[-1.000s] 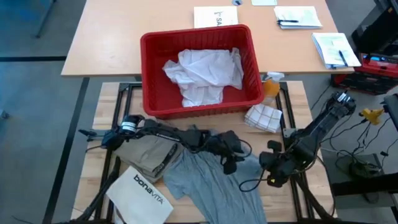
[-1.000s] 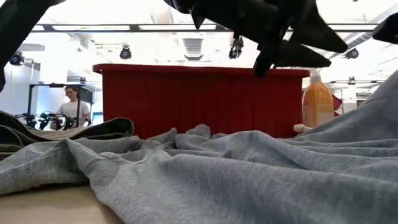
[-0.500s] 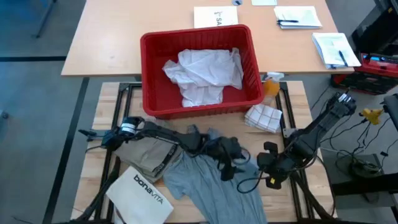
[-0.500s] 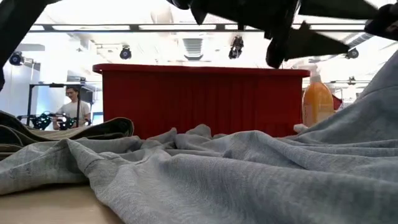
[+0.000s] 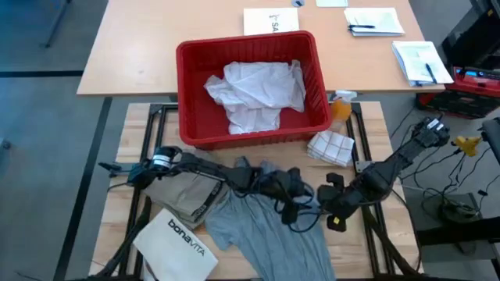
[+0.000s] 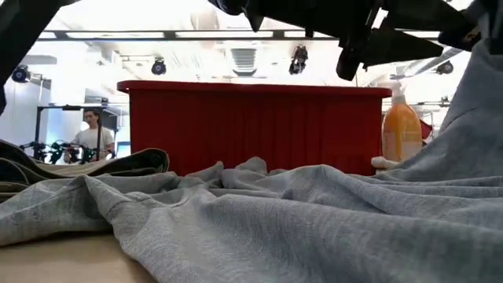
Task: Fold laundry
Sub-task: Fold the gray shirt
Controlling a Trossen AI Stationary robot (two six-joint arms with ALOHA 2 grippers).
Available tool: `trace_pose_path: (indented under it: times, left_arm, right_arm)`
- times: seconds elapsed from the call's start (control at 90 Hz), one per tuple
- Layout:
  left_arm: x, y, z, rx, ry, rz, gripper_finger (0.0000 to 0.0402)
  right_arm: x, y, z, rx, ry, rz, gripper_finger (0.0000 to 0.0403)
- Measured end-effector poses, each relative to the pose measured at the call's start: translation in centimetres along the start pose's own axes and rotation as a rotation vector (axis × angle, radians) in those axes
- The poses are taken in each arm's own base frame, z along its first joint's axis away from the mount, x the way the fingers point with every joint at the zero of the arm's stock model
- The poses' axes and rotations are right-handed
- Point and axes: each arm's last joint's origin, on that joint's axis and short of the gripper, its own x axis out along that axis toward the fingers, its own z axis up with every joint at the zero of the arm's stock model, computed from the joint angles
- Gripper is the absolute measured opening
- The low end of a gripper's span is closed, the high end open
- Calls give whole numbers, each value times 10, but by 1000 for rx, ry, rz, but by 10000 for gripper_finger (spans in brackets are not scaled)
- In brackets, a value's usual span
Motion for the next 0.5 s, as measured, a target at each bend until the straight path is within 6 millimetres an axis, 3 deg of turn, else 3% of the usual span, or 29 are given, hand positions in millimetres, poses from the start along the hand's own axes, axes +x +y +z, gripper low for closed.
trace_pose_path:
  times: [0.233, 0.5]
  left_arm:
    - [1, 4, -5, -10, 24, 24, 146]
    - [4, 7, -10, -5, 53, 51, 188]
  right_arm:
    - [2, -5, 14, -7, -96, -5, 0]
    - [0, -10, 21, -10, -139, -11, 0]
